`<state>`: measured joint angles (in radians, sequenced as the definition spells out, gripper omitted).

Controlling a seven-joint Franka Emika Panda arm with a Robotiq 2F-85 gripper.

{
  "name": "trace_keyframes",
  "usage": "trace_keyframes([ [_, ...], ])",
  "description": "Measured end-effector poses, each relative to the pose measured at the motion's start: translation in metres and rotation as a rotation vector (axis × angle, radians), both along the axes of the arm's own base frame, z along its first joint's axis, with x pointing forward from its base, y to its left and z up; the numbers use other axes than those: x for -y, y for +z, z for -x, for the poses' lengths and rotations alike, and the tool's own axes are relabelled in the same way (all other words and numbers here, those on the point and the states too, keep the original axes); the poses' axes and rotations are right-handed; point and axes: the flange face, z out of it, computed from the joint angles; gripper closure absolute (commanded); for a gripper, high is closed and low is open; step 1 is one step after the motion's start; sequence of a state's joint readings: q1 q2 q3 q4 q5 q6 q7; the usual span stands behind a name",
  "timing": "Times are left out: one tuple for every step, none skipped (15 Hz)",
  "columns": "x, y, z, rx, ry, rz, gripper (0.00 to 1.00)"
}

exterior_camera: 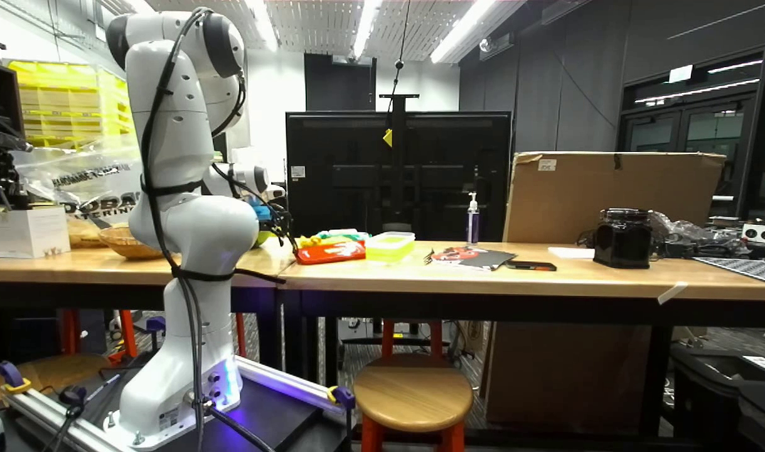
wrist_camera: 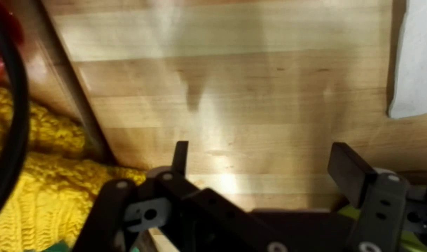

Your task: Wipe the table with the paper towel

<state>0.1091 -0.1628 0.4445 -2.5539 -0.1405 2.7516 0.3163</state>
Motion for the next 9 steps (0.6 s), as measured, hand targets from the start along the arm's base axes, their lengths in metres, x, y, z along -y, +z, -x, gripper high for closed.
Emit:
trace_keyframes([
  [-0.0004, 0.0004, 0.0004, 0.0, -0.003, -0.001, 0.0],
  [-0.0004, 0.0006, 0.0005, 0.0, -0.004, 0.0, 0.0],
  [-0.0003, 0.0005, 0.0005, 0.0, -0.004, 0.0, 0.0],
  [-0.0002, 0.0004, 0.0004, -0.001, -0.005, 0.0, 0.0],
  [-0.0001, 0.0004, 0.0004, -0.001, -0.005, 0.0, 0.0],
  [0.0, 0.0004, 0.0004, -0.001, -0.005, 0.0, 0.0],
  [0.0, 0.0004, 0.0003, -0.001, -0.006, 0.0, 0.0],
  [0.0, 0.0004, 0.0004, -0.001, -0.006, 0.0, 0.0],
  [0.0, 0.0004, 0.0004, -0.001, -0.006, 0.0, 0.0],
])
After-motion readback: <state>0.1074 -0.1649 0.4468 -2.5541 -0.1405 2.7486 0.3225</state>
